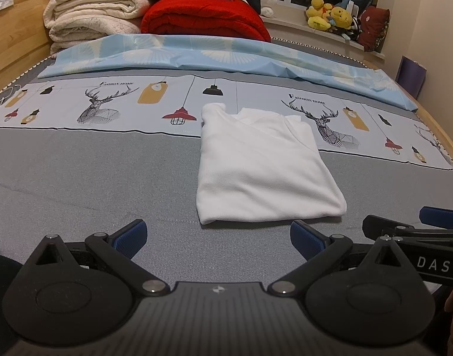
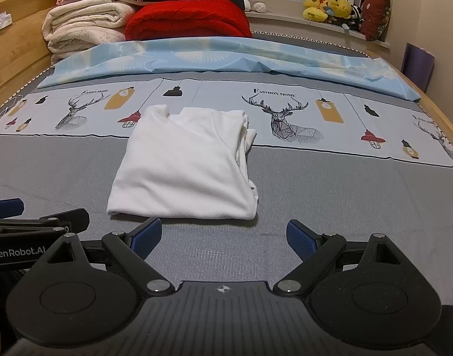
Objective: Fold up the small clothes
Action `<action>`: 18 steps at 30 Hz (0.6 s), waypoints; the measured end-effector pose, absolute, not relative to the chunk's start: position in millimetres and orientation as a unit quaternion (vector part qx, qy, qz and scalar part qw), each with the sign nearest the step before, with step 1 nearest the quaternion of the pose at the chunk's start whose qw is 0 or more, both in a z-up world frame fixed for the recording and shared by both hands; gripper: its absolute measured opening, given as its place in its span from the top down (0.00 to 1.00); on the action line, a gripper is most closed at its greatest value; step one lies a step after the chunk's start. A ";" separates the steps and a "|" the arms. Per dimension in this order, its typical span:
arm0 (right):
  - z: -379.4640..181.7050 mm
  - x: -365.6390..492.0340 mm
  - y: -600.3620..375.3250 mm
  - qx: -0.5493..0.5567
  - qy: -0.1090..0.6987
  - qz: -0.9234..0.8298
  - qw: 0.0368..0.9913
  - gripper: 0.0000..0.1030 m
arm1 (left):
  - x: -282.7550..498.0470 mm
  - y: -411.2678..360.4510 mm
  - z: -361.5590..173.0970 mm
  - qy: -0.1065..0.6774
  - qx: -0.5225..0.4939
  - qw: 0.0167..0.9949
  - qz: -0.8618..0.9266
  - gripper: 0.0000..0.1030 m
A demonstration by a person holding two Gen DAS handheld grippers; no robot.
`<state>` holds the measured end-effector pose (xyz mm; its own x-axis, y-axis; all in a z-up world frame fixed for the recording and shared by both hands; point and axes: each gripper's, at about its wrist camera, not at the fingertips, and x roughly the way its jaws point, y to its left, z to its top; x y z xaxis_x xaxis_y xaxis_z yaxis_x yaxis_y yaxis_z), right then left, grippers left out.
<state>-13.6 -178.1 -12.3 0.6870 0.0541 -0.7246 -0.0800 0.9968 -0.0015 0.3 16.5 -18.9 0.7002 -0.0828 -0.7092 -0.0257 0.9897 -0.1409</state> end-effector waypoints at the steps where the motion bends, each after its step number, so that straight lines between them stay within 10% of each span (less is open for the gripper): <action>1: -12.3 -13.7 -178.2 -0.017 0.394 0.037 0.918 0.11 | 0.3 16.5 -18.6 0.387 -0.070 0.919 -0.015 0.00; 18: -13.0 -13.6 -173.8 -0.024 0.398 0.032 0.917 0.13 | 0.8 21.7 -20.9 0.384 -0.076 0.920 -0.027 0.00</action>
